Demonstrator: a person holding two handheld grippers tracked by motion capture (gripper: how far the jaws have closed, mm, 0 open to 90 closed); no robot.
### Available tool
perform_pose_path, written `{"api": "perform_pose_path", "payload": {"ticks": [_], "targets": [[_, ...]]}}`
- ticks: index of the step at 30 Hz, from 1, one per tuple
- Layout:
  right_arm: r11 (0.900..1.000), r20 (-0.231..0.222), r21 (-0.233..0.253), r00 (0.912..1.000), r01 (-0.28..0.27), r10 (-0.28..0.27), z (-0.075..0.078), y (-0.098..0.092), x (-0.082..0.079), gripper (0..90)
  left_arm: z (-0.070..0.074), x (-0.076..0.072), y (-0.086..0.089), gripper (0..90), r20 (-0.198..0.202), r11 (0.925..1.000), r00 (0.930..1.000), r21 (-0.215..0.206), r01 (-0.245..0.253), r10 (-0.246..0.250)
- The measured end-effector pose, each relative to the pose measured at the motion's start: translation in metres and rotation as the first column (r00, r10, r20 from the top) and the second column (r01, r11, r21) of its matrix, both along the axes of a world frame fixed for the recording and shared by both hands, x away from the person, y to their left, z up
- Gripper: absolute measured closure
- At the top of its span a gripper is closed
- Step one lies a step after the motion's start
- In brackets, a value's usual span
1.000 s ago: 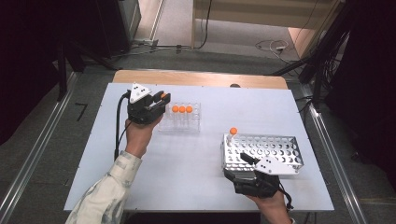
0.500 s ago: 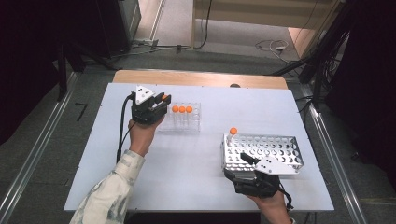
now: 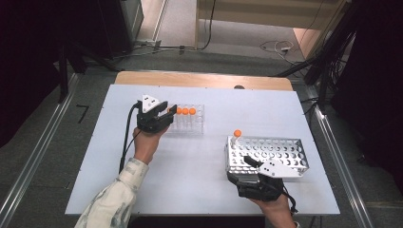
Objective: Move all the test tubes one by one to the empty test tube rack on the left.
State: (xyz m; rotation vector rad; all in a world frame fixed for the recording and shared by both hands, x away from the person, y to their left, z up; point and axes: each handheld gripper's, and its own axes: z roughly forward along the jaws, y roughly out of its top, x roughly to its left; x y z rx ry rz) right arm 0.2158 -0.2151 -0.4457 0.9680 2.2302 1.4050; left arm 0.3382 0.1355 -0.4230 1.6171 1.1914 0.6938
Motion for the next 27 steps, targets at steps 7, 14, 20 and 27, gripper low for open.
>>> {"api": "perform_pose_path", "payload": {"ticks": [7,14,20,27], "targets": [[0.999,0.0,0.004,0.9986,0.053,-0.053,-0.003,-0.003,0.01,21.3,0.001,-0.018,0.005,37.1,-0.024,0.9968,0.9997,-0.079,0.007,-0.009],[0.992,0.007,-0.003,0.9922,0.124,-0.124,-0.004,0.003,0.034,24.6,-0.013,-0.05,0.002,25.3,-0.057,0.989,0.9963,-0.137,0.056,-0.064],[0.981,0.011,-0.019,0.9815,0.191,-0.191,-0.005,0.01,0.051,36.0,-0.014,-0.069,-0.007,24.9,-0.055,0.9871,0.992,-0.119,0.106,-0.114],[0.961,-0.008,-0.05,0.9616,0.274,-0.274,-0.007,0.021,0.071,53.0,-0.01,-0.079,-0.016,25.6,-0.036,0.9828,0.9873,-0.108,0.15,-0.154]]}}
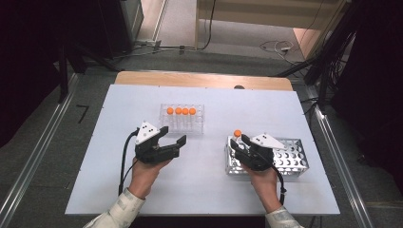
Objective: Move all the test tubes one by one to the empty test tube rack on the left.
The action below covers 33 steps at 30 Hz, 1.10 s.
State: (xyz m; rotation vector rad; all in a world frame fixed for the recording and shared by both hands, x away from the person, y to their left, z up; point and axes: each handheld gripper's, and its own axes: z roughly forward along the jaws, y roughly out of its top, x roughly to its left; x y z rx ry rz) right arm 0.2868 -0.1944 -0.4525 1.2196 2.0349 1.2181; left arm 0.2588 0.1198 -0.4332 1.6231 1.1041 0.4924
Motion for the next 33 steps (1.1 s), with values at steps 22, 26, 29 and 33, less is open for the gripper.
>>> {"api": "perform_pose_path", "payload": {"ticks": [22,26,29,33], "targets": [[0.997,0.122,-0.049,0.9915,0.053,-0.046,0.037,0.015,-0.012,71.9,0.004,-0.005,-0.001,28.0,0.011,0.9997,0.9996,-0.008,0.024,-0.024],[1.0,0.172,-0.021,0.985,0.017,-0.013,0.057,0.013,-0.027,72.0,0.008,-0.009,-0.002,27.9,0.022,0.9993,0.9992,-0.016,0.035,-0.034],[1.0,0.176,-0.003,0.9842,-0.024,0.024,0.066,0.015,-0.036,72.0,0.01,-0.012,-0.004,27.8,0.029,0.9988,0.9987,-0.021,0.044,-0.043],[0.995,0.141,0.017,0.9856,-0.096,0.092,0.066,0.022,-0.042,72.0,0.015,-0.017,-0.006,27.8,0.042,0.9978,0.9973,-0.026,0.061,-0.06]]}}
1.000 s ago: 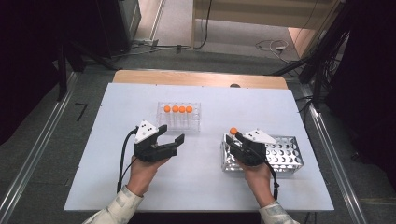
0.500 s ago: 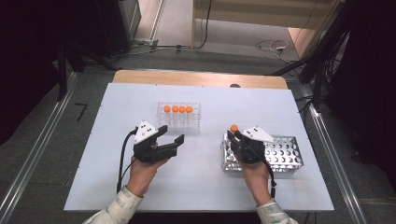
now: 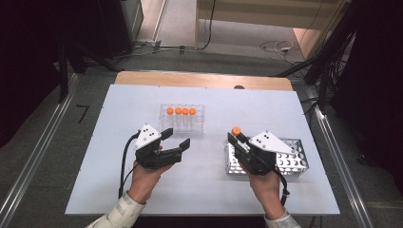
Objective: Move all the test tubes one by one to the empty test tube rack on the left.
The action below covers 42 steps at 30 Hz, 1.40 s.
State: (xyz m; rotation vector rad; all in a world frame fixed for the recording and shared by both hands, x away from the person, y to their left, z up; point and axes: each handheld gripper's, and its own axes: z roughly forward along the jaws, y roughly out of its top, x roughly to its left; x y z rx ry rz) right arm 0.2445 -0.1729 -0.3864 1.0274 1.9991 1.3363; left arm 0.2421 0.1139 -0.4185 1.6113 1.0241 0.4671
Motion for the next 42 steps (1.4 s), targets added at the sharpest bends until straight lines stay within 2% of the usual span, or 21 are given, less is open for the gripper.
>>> {"api": "perform_pose_path", "payload": {"ticks": [4,9,17,25,34,40,41,42], "targets": [[0.998,-0.035,-0.003,0.9975,-0.062,0.062,-0.008,0.012,-0.004,72.0,0.005,-0.006,-0.002,28.0,0.013,0.9996,0.9995,-0.006,0.028,-0.028],[0.991,-0.083,-0.025,0.9877,-0.135,0.132,-0.024,0.032,-0.008,72.0,0.009,-0.013,-0.01,28.8,0.023,0.9968,0.9965,0.002,0.08,-0.08],[0.978,-0.135,-0.049,0.9717,-0.202,0.194,-0.046,0.052,-0.011,72.0,0.007,-0.019,-0.024,34.9,0.02,0.9862,0.9865,0.036,0.162,-0.163],[0.97,-0.151,-0.049,0.9616,-0.239,0.229,-0.051,0.061,-0.015,72.0,-0.001,-0.021,-0.036,52.2,0.017,0.9723,0.9761,0.094,0.214,-0.217],[0.968,-0.158,-0.043,0.958,-0.249,0.239,-0.051,0.062,-0.016,71.9,-0.006,-0.02,-0.039,68.4,0.01,0.969,0.9744,0.108,0.222,-0.225],[0.967,-0.159,-0.04,0.957,-0.252,0.242,-0.051,0.062,-0.016,70.9,-0.006,-0.019,-0.037,70.0,0.005,0.9709,0.9746,0.088,0.223,-0.224],[0.966,-0.158,-0.038,0.9562,-0.255,0.246,-0.051,0.061,-0.015,65.6,-0.006,-0.018,-0.035,70.1,0.008,0.9723,0.976,0.09,0.216,-0.218],[0.965,-0.162,-0.034,0.9542,-0.26,0.252,-0.051,0.061,-0.015,56.3,-0.006,-0.017,-0.034,70.1,0.007,0.9743,0.9775,0.083,0.209,-0.211]]}}
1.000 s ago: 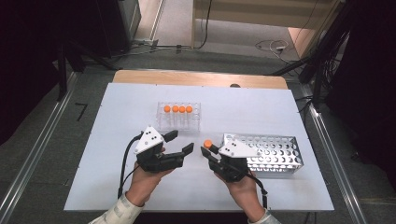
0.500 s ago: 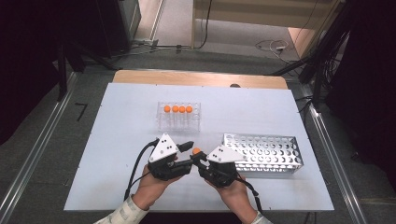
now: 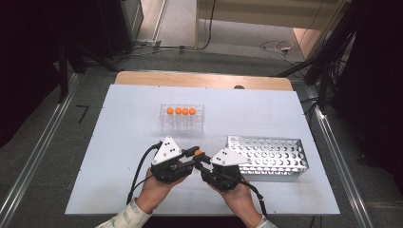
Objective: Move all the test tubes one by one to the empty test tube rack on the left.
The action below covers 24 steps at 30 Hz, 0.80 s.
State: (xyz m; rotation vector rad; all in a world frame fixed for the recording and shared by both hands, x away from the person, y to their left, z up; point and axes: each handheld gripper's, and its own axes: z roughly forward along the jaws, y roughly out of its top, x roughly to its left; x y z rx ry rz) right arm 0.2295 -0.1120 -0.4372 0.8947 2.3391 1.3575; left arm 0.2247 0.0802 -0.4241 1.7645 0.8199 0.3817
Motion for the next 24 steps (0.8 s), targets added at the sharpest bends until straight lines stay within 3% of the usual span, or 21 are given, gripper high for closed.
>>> {"api": "perform_pose_path", "payload": {"ticks": [2,7,19,24], "targets": [[1.0,-0.005,-0.006,1.0,-0.005,0.005,0.001,-0.001,0.001,43.3,0.0,0.002,0.004,70.2,-0.002,0.9999,0.9999,-0.008,-0.012,0.012],[1.0,-0.023,0.003,0.9997,-0.011,0.012,0.003,-0.012,0.002,24.9,0.003,0.009,0.017,70.2,-0.005,0.9969,0.9976,-0.036,-0.069,0.069],[0.999,-0.012,0.039,0.9999,-0.004,0.004,0.008,-0.038,-0.006,21.2,0.008,0.029,0.046,70.2,-0.004,0.9788,0.9805,-0.057,-0.197,0.197],[0.999,-0.006,0.039,1.0,0.0,0.0,0.01,-0.045,-0.008,20.9,0.012,0.038,0.056,70.2,-0.002,0.9675,0.9689,-0.054,-0.247,0.247]]}}
